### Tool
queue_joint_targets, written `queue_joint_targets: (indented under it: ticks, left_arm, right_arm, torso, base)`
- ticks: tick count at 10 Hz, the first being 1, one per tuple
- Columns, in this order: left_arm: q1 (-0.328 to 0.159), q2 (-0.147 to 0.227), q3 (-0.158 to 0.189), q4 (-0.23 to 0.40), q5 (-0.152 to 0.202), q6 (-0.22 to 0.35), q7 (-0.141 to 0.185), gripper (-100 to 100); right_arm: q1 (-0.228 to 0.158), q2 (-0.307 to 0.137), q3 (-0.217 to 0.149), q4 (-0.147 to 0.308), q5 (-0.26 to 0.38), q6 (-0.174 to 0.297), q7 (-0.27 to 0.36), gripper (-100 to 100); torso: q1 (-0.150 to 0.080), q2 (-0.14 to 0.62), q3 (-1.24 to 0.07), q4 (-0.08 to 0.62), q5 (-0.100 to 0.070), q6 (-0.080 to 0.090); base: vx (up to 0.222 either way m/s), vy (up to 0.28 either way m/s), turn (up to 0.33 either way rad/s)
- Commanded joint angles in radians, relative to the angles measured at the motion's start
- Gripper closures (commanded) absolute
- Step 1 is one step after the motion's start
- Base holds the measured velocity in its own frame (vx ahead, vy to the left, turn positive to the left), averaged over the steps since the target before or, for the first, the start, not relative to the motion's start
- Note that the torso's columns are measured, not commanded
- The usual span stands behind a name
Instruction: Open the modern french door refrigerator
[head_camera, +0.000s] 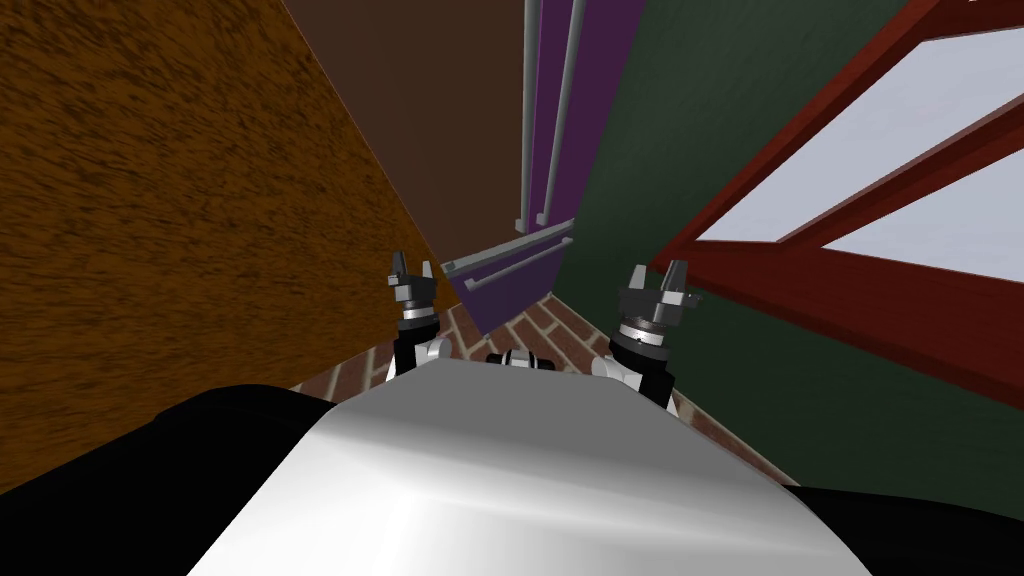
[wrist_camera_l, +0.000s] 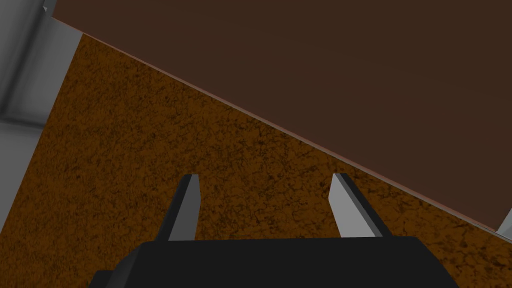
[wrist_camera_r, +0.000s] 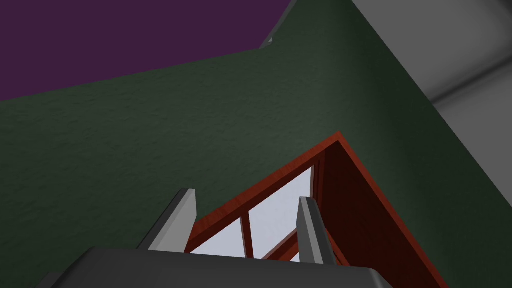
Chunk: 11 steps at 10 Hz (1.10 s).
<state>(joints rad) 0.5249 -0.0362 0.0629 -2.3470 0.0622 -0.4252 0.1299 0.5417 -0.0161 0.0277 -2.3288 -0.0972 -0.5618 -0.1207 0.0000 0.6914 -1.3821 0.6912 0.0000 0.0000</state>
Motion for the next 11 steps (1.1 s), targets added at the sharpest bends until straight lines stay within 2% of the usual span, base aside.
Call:
queue_joint_targets:
  ticks: [1,3,5,8,11]
  left_arm:
    - [0.002,0.079,0.006,-0.006,0.012,0.014,0.007,-100]
    - [0.004,0.135,0.015,-0.012,0.030,0.035,0.018,-100]
    - [0.007,0.171,0.027,-0.022,0.054,0.064,0.032,-100]
    - [0.012,0.200,0.050,-0.039,0.100,0.119,0.059,-100]
    - [0.017,0.211,0.076,-0.057,0.154,0.184,0.090,-100]
  right_arm:
    - [0.000,0.000,0.000,0.000,0.000,0.000,0.000,0]
    - [0.000,0.000,0.000,0.000,0.000,0.000,0.000,0]
    - [0.000,0.000,0.000,0.000,0.000,0.000,0.000,0]
    - [0.000,0.000,0.000,0.000,0.000,0.000,0.000,0]
    - [0.000,0.000,0.000,0.000,0.000,0.000,0.000,0]
  torso:
    - [0.000,0.033,-0.069,0.033,0.000,0.000]
    - [-0.001,0.044,-0.094,0.045,0.000,0.000]
    - [-0.001,0.045,-0.095,0.046,0.000,0.000]
    - [-0.002,0.046,-0.094,0.047,-0.001,0.000]
    - [0.001,0.046,-0.094,0.047,0.000,0.000]
  base:
    - [0.039,-0.031,0.031]
    - [0.056,-0.040,0.034]
    - [0.084,-0.057,0.062]
    - [0.119,-0.107,0.065]
    - [0.132,-0.106,0.084]
